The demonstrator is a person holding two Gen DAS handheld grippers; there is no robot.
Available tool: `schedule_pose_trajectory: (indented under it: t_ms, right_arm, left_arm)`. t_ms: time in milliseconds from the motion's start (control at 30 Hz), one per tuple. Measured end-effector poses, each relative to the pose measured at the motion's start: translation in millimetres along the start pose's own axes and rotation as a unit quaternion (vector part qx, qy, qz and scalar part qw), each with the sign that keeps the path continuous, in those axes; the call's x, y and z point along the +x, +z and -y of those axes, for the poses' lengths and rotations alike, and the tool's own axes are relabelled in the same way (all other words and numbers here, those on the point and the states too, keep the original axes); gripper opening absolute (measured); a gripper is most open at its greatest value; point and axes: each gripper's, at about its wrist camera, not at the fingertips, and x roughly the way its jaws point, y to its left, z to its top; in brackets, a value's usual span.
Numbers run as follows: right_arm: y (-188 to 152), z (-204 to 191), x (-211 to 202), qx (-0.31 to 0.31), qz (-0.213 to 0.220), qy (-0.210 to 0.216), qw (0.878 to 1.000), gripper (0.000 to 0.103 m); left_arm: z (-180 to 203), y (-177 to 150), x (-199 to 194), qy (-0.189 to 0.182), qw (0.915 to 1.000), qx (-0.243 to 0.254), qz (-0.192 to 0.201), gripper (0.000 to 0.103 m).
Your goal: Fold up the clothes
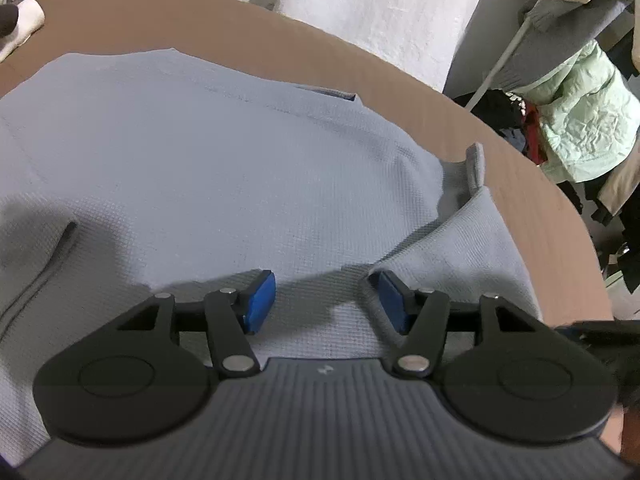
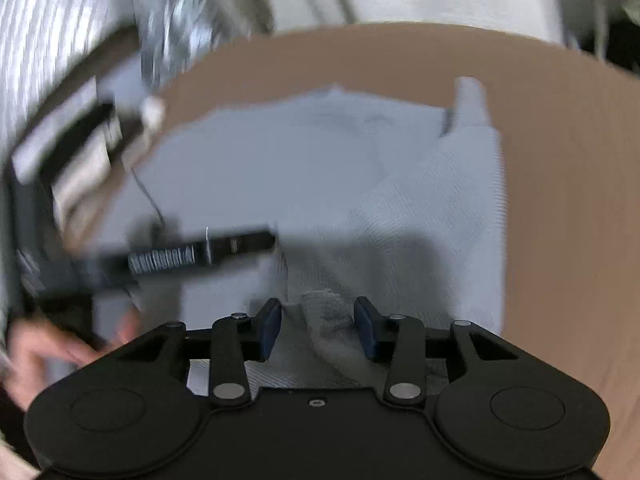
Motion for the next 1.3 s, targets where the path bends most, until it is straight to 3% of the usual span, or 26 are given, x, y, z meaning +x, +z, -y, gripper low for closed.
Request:
schedule_pose_trajectory:
  t_ms: [67,167,300,367,500,633,733,900,1000,1033,1100,1167,1200,1233,1300]
  right_arm:
    - [-1.2,17.6,-25.0,0.049,0.050,0.040,0.997,0.065]
    - [-3.5,44.3,-53.3,0.125,0.120,0.060,0.983,0.069]
    - [14.2,49.4,-33.3,0.133,0.112,-0.038,0.984,0.069]
    - [20.4,46.4,-17.7,0.110,0.090,-0.066,0.988,0.069]
    - [35.7,42.2,10.0,0.048,0.054,-0.117,0.991,0.070]
    - [39.9,51.5,30.6,-0.026,0.023,-0.158,0.987,0.069]
    - [33.5,56.2,29.9,-0.065,0.032,-0.173,0.982,0.012]
    - [30.9,88.1,-23.9,0.010,0.127,-0.220,0.967,0.006]
    - [21.6,126.2,-34.2,0.092,0.122,-0.179,0.972,0.008]
    - [17.5,133.9,-37.0,0.116,0.122,-0.162,0.972,0.012]
    - [10.8,140.0,-44.5,0.142,0.129,-0.145,0.971,0.014]
    - [5.9,137.3,-55.7,0.163,0.132,-0.115,0.971,0.040]
    - [3.9,132.9,-60.5,0.166,0.130,-0.090,0.973,0.046]
    - [2.3,124.5,-60.7,0.157,0.122,-0.059,0.978,0.049]
    - [0.7,104.7,-50.4,0.134,0.075,-0.044,0.987,0.049]
  left_arm:
    - [3.1,-1.9,-4.5,-0.011,0.9999,0.008,0.008,0.059]
    - [10.6,-4.0,-7.1,-0.026,0.9990,0.026,0.025,0.070]
    - [21.3,-4.6,5.4,-0.033,0.9985,0.042,0.010,0.075]
    - [25.6,-4.9,13.4,-0.036,0.9982,0.048,-0.004,0.082]
    - [36.9,-3.7,23.2,-0.039,0.9968,0.067,-0.017,0.083]
    - [34.0,-4.3,21.3,-0.055,0.9972,0.049,-0.012,0.083]
    - [32.9,-4.2,21.9,-0.064,0.9969,0.045,-0.008,0.081]
    - [54.7,6.6,34.8,-0.090,0.9923,0.085,-0.014,0.081]
    - [73.9,10.7,50.1,-0.093,0.9895,0.107,-0.029,0.081]
    - [80.2,10.2,53.4,-0.074,0.9896,0.120,-0.029,0.080]
    - [93.3,10.6,59.1,-0.025,0.9876,0.153,-0.022,0.070]
    - [102.0,7.6,60.2,0.024,0.9803,0.196,0.005,0.046]
    - [105.0,6.1,62.5,0.043,0.9752,0.217,0.011,0.039]
    - [105.3,7.0,64.5,0.047,0.9732,0.225,0.008,0.026]
    - [103.0,10.4,62.9,0.043,0.9760,0.213,0.000,0.024]
